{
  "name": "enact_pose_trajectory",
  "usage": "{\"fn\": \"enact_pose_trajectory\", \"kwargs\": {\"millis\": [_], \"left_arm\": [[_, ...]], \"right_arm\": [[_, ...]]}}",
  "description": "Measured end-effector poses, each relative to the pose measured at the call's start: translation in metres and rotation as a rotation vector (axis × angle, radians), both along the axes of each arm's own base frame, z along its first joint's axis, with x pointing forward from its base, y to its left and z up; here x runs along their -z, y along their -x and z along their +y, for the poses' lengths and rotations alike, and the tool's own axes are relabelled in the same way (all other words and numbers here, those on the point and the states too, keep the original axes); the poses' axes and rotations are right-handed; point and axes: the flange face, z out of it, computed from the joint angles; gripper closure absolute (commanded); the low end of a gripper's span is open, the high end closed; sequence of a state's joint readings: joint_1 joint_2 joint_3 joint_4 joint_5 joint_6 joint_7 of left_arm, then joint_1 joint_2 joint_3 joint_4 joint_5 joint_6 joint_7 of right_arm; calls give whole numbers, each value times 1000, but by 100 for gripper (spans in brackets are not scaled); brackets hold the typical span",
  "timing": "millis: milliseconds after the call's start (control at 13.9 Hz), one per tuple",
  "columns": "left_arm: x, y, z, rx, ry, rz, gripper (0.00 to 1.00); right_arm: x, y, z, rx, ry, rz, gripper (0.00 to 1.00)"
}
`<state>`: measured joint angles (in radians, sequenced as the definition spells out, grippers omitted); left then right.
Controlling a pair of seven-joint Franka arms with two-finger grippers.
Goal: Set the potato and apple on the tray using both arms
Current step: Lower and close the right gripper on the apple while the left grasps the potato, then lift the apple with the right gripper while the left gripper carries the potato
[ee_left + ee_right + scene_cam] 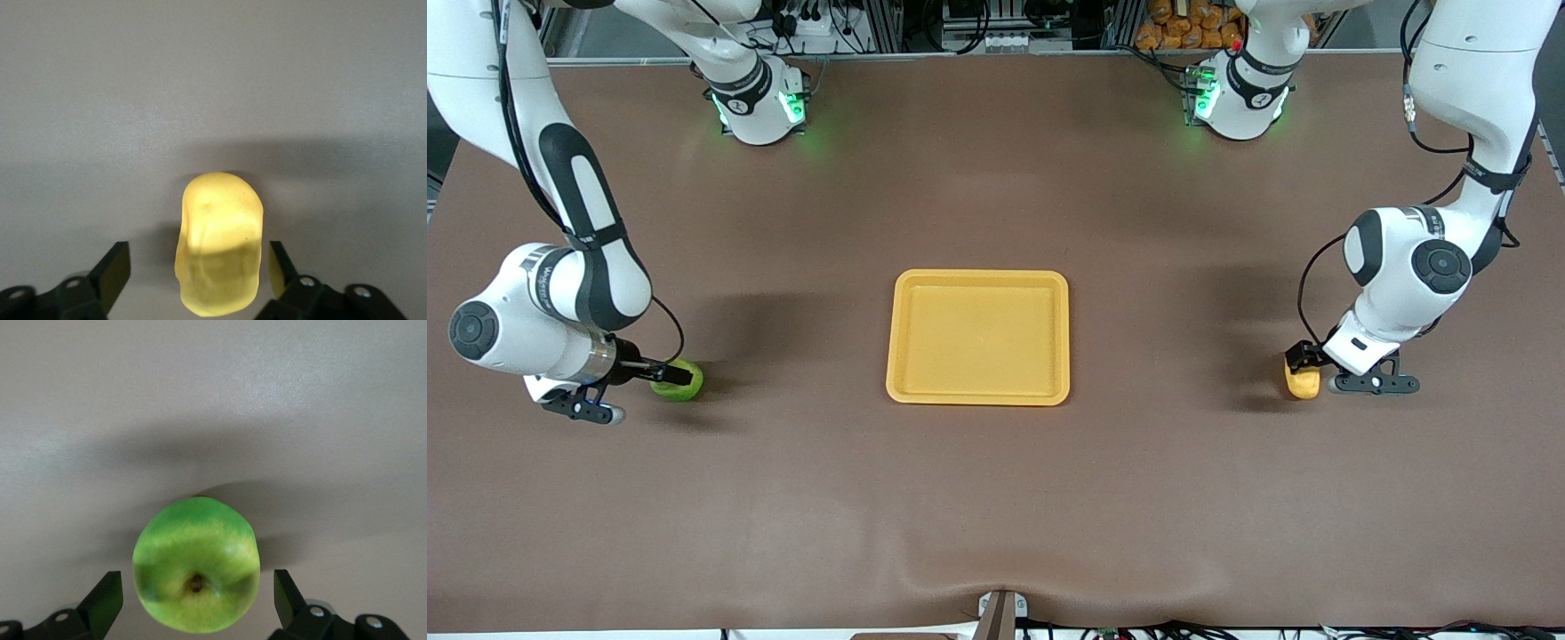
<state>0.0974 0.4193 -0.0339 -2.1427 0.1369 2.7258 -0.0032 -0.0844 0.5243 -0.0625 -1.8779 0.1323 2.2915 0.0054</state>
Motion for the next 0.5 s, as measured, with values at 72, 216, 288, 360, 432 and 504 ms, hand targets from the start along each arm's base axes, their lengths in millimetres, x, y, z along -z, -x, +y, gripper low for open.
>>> {"fn": "enact_pose_trajectory", "kwargs": {"millis": [72,216,288,360,432,504], "left_arm": [[0,-1,0,0,0,0,16],[1,-1,0,-3,2,1,16],[2,-1,0,-6,4,1,16],[3,-1,0,-9,6,3,16],[4,-1,0,-13,9,4,16],[4,0,0,-15,12,6,16]], "right_arm": [[4,0,0,0,1,2,0],[10,0,0,1,2,1,0],[12,0,0,1,3,-1,11],[13,0,0,1,4,-4,53],[14,-1,0,1,4,-7,79],[12,-2,0,2,4,-12,95]]}}
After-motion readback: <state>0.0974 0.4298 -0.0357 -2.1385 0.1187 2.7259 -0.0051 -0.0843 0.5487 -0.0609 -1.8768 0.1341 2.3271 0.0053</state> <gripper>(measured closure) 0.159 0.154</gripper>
